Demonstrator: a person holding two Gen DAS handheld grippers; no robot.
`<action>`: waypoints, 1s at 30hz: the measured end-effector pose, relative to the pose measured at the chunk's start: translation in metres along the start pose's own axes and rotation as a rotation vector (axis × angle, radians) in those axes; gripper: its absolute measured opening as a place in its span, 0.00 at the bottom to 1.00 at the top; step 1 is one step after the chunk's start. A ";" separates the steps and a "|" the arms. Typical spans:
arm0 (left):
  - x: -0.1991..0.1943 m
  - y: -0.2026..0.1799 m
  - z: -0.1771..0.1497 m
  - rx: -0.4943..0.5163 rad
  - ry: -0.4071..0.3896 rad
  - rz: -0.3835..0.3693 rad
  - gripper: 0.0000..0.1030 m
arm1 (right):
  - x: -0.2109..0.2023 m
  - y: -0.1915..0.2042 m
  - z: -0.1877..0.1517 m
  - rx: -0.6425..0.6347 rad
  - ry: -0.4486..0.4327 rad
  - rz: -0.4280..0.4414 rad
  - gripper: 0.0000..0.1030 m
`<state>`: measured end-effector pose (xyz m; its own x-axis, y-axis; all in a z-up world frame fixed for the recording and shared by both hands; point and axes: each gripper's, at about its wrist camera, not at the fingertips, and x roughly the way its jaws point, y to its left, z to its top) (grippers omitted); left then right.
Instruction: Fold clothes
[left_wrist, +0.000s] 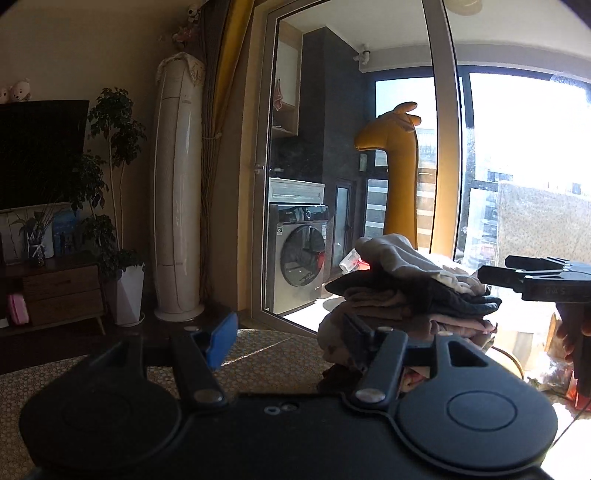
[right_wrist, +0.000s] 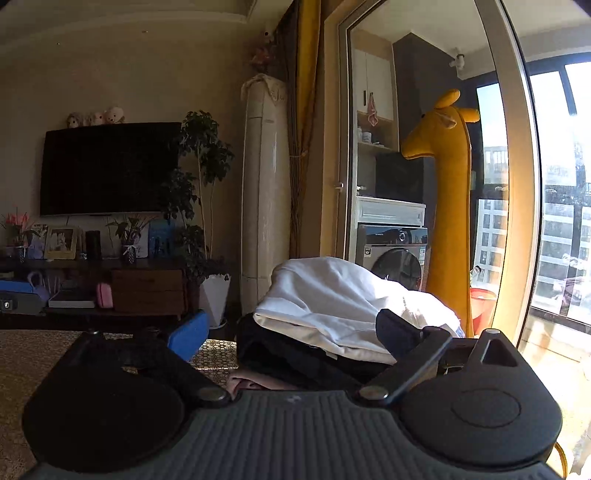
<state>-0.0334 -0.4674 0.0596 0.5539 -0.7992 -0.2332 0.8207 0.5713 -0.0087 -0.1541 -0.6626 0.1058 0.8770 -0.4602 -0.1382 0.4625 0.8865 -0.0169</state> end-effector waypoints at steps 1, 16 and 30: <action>-0.013 0.004 0.000 0.003 -0.004 0.027 1.00 | -0.008 0.012 0.001 0.009 -0.013 0.018 1.00; -0.197 0.079 -0.026 -0.130 -0.022 0.351 1.00 | -0.091 0.201 -0.009 -0.016 -0.066 0.275 1.00; -0.323 0.142 -0.051 -0.185 -0.025 0.582 1.00 | -0.149 0.341 -0.012 -0.041 -0.096 0.454 1.00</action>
<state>-0.1029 -0.1187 0.0841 0.9092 -0.3488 -0.2274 0.3454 0.9368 -0.0556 -0.1288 -0.2908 0.1083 0.9985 -0.0257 -0.0484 0.0250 0.9996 -0.0150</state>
